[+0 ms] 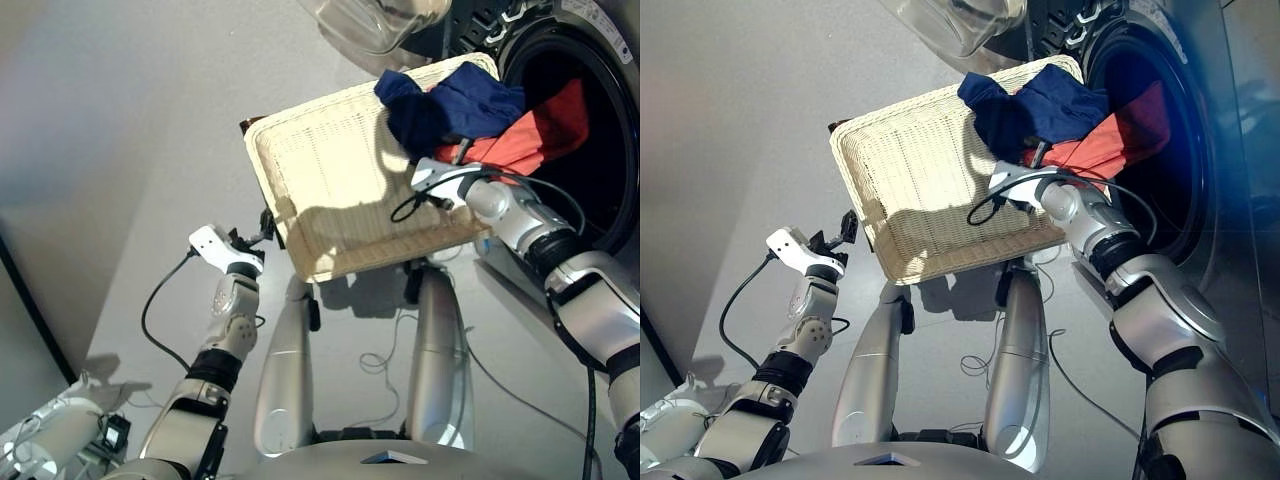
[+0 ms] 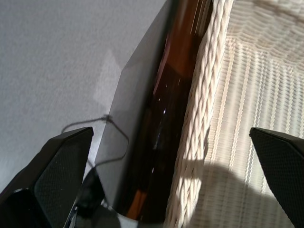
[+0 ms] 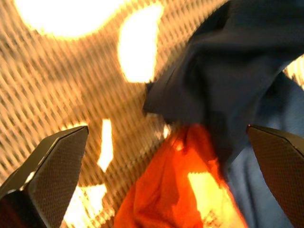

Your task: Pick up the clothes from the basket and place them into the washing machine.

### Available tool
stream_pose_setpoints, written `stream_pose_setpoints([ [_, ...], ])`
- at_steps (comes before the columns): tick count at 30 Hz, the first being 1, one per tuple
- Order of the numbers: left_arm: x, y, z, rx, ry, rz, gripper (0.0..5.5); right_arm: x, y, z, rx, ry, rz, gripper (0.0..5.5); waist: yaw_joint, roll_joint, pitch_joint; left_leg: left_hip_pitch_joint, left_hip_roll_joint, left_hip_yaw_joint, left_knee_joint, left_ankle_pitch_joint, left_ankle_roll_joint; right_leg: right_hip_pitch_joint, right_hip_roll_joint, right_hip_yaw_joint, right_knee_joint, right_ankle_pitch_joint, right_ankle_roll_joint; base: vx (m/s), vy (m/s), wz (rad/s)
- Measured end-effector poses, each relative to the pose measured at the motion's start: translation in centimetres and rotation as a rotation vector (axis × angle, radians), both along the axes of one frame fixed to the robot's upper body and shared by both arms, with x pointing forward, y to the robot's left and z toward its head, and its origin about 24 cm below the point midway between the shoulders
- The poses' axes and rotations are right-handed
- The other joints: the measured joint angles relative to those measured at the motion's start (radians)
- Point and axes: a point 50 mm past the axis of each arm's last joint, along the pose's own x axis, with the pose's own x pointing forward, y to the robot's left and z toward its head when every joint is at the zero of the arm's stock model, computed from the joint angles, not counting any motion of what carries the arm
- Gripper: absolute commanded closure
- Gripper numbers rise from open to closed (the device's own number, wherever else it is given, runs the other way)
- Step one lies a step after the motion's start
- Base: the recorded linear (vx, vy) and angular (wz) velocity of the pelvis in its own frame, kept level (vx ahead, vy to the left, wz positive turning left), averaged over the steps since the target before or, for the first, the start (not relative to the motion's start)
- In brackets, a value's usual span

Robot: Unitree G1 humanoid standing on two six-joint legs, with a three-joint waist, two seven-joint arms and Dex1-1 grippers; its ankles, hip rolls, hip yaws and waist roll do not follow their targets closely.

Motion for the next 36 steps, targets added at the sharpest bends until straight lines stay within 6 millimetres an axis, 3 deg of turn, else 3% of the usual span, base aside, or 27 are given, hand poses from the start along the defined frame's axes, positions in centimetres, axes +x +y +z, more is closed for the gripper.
stream_pose_setpoints([
  [3, -0.1, 0.1, -0.2, 0.004, 0.012, 0.007, 0.00, 0.3, -1.1, 0.0, -0.018, -0.008, -0.073, 0.00, 0.015, 0.000, 0.000, -0.018, -0.002, -0.001, 0.002, 0.001, -0.002, -0.021, -0.003, 0.000, 0.016, -0.001, 0.001, 0.000, 0.000, 0.000],
  [7, 0.0, 0.2, -0.3, 0.007, 0.029, 0.027, 0.00, 0.6, -4.4, 1.7, -0.041, -0.074, -0.246, 0.00, 0.039, 0.001, 0.000, -0.065, -0.017, -0.010, 0.018, 0.005, -0.008, -0.073, -0.016, 0.003, 0.051, -0.006, -0.008, 0.000, 0.000, 0.000],
  [8, 0.0, 0.2, -0.4, 0.011, 0.034, 0.026, 0.00, 0.5, -5.2, 1.9, -0.037, -0.080, -0.286, 0.00, 0.042, 0.001, 0.000, -0.069, -0.020, -0.015, 0.022, 0.004, -0.008, -0.079, -0.019, 0.002, 0.062, -0.020, 0.002, 0.020, 0.012, 0.237],
  [9, 0.0, 0.2, -0.4, 0.013, 0.038, 0.028, 0.00, 0.4, -5.9, 2.2, -0.043, -0.088, -0.332, 0.00, 0.043, 0.002, 0.000, -0.073, -0.025, -0.023, 0.024, 0.005, -0.011, -0.084, -0.030, 0.002, 0.073, -0.024, -0.011, 0.099, -0.001, 0.256],
  [12, 0.0, 0.1, -0.4, 0.020, 0.041, 0.025, 0.00, 0.3, -7.5, 3.6, -0.027, -0.133, -0.417, 0.00, 0.063, 0.004, 0.002, -0.084, -0.032, -0.028, 0.035, 0.001, -0.015, -0.097, -0.036, 0.005, 0.096, -0.040, -0.005, 0.063, -0.008, 0.116],
  [15, -0.1, 0.1, -0.5, 0.022, 0.044, 0.023, 0.00, 0.2, -8.5, 5.1, 0.001, -0.189, -0.469, 0.00, 0.067, 0.017, 0.008, -0.098, -0.035, -0.029, 0.039, 0.003, -0.013, -0.112, -0.042, 0.005, 0.105, -0.041, -0.007, 0.000, 0.000, 0.000],
  [21, 0.1, -0.4, 0.0, 0.037, 0.024, -0.005, 0.00, 0.2, -8.7, 5.4, 0.011, -0.214, -0.490, 0.00, 0.067, 0.035, 0.018, -0.102, -0.037, -0.028, 0.045, 0.003, -0.013, -0.116, -0.046, 0.007, 0.109, -0.041, -0.006, 0.000, 0.000, 0.000],
  [22, 0.1, -0.5, 0.1, 0.036, 0.019, -0.007, 0.00, 0.3, -8.6, 5.3, 0.013, -0.214, -0.489, 1.75, 0.067, 0.035, 0.018, -0.102, -0.037, -0.028, 0.045, 0.003, -0.013, -0.117, -0.046, 0.007, 0.110, -0.041, -0.006, 0.000, 0.000, 0.000],
  [23, 0.1, -0.5, 0.2, 0.035, 0.015, -0.009, 0.00, 0.3, -8.5, 5.3, 0.022, -0.213, -0.488, 5.50, 0.067, 0.036, 0.018, -0.102, -0.037, -0.028, 0.046, 0.003, -0.013, -0.116, -0.046, 0.007, 0.110, -0.041, -0.006, 0.000, 0.000, 0.000],
  [29, 0.1, -0.7, 0.2, 0.038, 0.015, -0.017, 0.00, 0.5, -8.0, 5.4, 0.103, -0.237, -0.501, 5.50, 0.066, 0.036, 0.018, -0.102, -0.036, -0.028, 0.050, 0.003, -0.014, -0.117, -0.045, 0.008, 0.112, -0.041, -0.007, 0.000, 0.000, 0.000],
  [31, 0.1, -0.8, 0.2, 0.051, 0.013, -0.021, 0.00, 0.5, -8.1, 5.6, 0.129, -0.264, -0.514, 5.50, 0.066, 0.036, 0.018, -0.101, -0.036, -0.028, 0.053, 0.003, -0.023, -0.115, -0.046, 0.008, 0.114, -0.038, -0.014, -0.101, 0.032, -0.015],
  [36, 0.1, -0.6, 0.4, 0.068, 0.003, -0.015, 0.00, 0.6, -8.4, 6.9, 0.298, -0.389, -0.568, 5.50, 0.065, 0.038, 0.019, -0.100, -0.037, -0.025, 0.052, 0.005, -0.025, -0.114, -0.045, 0.010, 0.109, -0.038, -0.012, -0.021, 0.006, 0.000],
])
